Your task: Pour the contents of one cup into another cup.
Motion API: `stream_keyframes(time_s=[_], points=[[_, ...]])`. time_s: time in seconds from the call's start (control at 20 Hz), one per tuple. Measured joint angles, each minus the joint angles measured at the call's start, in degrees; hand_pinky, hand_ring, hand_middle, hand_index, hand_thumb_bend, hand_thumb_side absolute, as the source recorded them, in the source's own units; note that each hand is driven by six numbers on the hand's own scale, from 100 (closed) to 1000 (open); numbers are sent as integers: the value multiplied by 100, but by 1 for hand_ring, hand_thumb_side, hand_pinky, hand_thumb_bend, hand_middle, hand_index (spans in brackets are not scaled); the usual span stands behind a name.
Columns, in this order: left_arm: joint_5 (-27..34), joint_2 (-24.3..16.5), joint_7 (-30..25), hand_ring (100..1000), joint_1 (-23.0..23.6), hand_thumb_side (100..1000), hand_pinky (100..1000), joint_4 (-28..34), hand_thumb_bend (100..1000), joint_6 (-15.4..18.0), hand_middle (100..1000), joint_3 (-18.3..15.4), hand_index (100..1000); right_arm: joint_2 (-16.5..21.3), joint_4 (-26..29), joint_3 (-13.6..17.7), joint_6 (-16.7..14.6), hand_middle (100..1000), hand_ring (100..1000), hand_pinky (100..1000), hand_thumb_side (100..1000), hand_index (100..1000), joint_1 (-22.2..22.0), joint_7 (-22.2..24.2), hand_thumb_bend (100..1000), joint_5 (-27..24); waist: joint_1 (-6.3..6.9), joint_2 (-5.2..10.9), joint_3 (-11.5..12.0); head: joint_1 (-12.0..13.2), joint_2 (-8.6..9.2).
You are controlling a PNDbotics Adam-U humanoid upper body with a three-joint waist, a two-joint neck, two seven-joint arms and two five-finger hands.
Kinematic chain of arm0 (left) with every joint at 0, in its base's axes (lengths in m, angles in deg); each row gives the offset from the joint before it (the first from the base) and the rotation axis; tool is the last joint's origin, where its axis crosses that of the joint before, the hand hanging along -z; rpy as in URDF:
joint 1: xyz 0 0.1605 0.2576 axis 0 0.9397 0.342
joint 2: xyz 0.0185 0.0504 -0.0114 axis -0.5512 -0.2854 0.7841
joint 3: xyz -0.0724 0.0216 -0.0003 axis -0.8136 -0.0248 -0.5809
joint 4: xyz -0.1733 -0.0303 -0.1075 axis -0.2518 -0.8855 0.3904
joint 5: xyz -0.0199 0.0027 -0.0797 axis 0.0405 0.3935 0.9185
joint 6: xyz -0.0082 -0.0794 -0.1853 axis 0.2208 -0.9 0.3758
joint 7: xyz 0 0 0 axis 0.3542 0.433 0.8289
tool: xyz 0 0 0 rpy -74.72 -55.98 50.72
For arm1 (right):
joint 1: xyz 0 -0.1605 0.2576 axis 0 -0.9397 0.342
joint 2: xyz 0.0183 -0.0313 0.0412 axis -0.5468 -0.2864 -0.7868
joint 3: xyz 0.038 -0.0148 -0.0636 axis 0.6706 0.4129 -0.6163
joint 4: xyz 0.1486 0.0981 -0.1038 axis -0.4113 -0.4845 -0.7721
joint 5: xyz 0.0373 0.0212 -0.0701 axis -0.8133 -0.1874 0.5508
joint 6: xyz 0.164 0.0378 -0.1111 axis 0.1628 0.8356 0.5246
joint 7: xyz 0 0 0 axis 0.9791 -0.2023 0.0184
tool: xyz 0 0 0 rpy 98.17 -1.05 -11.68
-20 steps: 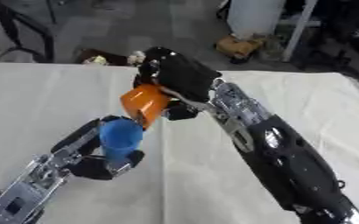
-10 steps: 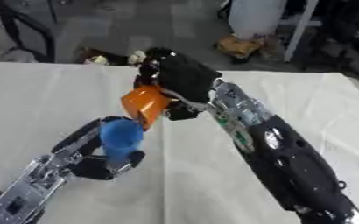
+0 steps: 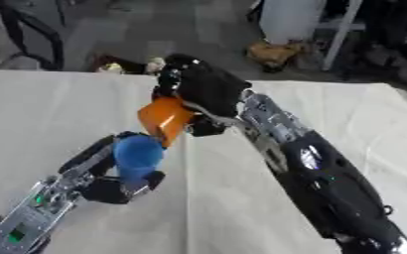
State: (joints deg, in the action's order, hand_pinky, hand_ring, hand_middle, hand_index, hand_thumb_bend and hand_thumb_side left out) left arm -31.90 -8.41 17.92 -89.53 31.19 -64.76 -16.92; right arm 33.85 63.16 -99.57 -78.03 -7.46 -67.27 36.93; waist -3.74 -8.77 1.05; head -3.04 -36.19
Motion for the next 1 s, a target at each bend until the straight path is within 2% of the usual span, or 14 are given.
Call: stream_keyframes(time_s=[1.0], points=[[-2, 0, -9, 703, 0, 362, 114, -15, 100, 8, 294, 2, 762, 33, 63, -45, -52, 394, 724, 873, 100, 659, 33, -9, 162, 287, -13, 0, -22, 41, 1]])
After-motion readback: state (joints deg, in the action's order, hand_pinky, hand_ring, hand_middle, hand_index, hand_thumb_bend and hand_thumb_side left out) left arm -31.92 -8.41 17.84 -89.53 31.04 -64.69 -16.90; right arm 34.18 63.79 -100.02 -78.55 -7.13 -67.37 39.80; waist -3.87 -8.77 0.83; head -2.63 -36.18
